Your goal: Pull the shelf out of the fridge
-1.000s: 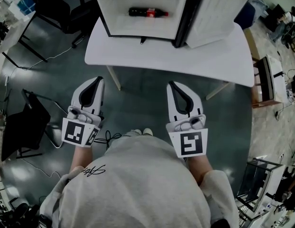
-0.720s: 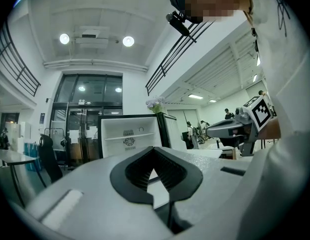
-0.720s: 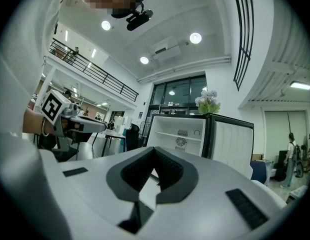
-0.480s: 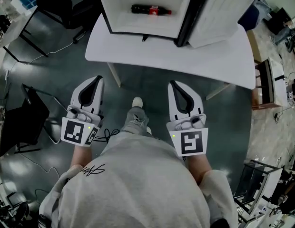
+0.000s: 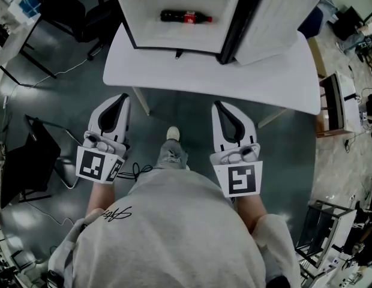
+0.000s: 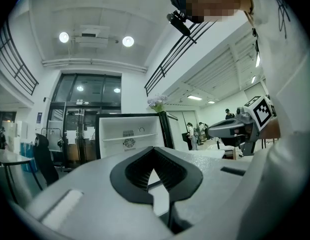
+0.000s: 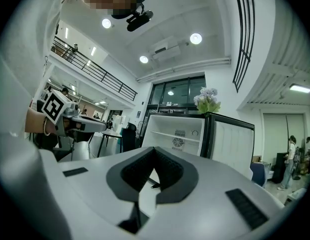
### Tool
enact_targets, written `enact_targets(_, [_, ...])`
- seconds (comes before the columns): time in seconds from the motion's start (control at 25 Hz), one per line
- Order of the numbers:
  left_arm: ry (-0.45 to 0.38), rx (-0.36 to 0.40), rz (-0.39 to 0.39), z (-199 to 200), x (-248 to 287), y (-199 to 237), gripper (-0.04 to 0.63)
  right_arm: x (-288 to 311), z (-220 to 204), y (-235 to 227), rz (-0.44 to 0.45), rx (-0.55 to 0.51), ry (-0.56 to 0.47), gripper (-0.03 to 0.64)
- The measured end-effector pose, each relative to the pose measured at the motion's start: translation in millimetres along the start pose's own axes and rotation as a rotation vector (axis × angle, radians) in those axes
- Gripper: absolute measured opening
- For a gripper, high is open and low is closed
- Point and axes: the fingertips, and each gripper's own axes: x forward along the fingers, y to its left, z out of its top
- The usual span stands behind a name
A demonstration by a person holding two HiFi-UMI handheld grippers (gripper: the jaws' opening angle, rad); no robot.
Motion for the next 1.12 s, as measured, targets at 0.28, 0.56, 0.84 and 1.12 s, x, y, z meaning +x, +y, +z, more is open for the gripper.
enact_targets(0.28, [-0.001,0.003,-0.019,-4.3,26.7,18.5,0.003,30.4,3.0,-9.1,-0.004,-0.005,-0.021,0.012])
enact_targets(0.56, [-0.007,0.008,-0.034,-5.8,61.5,42.5,0.003,65.9,-0.3,-25.8,-0.017,0.002,-0.019,0.012])
enact_targets(0.84, [-0.006,0.004,-0.032,-11.5,90.4,65.1,0.003,96.4,-4.5,-43.2,-0.031,0.003,-0.016,0.012])
enact_targets(1.12, [-0.005,0.012,-0.049,-10.8,118.0,84.7,0.003,128.8,-4.3,-56.0,-0.038,0.005,-0.014,0.012])
